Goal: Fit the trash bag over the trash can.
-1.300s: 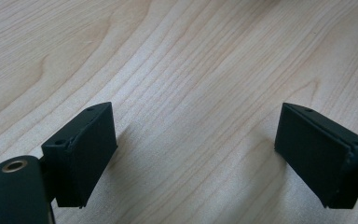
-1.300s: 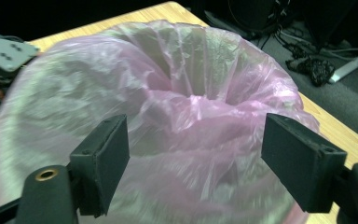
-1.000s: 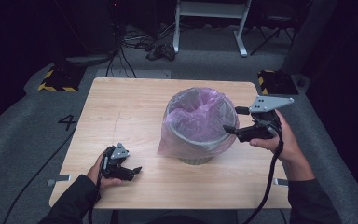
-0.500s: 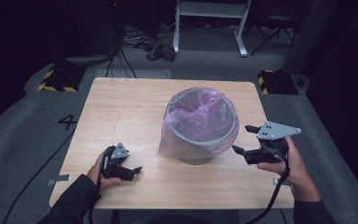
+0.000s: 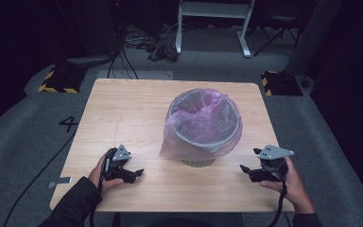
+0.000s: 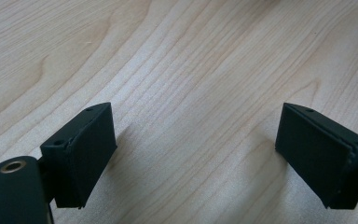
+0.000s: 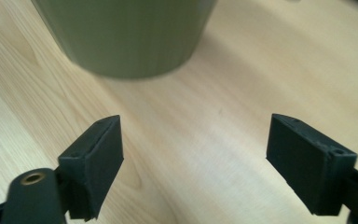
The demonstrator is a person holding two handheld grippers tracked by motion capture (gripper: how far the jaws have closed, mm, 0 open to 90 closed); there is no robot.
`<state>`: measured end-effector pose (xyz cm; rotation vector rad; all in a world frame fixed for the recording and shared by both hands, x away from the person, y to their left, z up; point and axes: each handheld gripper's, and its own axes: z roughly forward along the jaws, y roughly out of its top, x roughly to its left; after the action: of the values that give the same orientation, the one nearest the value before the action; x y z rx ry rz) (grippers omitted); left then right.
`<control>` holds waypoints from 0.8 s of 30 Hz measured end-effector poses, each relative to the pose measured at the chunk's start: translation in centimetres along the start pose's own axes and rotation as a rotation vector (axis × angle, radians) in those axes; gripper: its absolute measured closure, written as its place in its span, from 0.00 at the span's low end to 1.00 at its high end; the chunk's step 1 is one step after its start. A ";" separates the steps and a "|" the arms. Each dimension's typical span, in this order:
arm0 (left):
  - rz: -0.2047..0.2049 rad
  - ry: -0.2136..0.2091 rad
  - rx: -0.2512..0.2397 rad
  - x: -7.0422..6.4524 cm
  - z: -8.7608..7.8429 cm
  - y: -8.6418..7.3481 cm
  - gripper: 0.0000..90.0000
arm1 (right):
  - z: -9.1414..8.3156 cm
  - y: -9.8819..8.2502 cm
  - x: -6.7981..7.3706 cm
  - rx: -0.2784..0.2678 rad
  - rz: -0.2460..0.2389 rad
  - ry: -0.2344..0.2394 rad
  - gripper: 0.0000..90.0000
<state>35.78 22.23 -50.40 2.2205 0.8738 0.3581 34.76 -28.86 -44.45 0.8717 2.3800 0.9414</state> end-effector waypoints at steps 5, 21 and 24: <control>0.000 0.001 0.000 0.0 0.0 0.0 0.13 | 1.7 -1.7 -0.3 0.050 0.031 -0.012 0.21; 0.000 0.005 -0.001 0.0 0.0 0.0 0.13 | 3.1 -5.5 -0.9 -0.002 0.204 0.004 0.19; 0.000 0.005 -0.001 0.0 0.0 0.0 0.13 | 3.0 -5.5 -0.8 0.003 0.218 -0.015 0.18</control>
<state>35.74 22.22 -50.40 2.2199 0.8762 0.3640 34.90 -31.22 -50.33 1.1526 2.3072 1.0084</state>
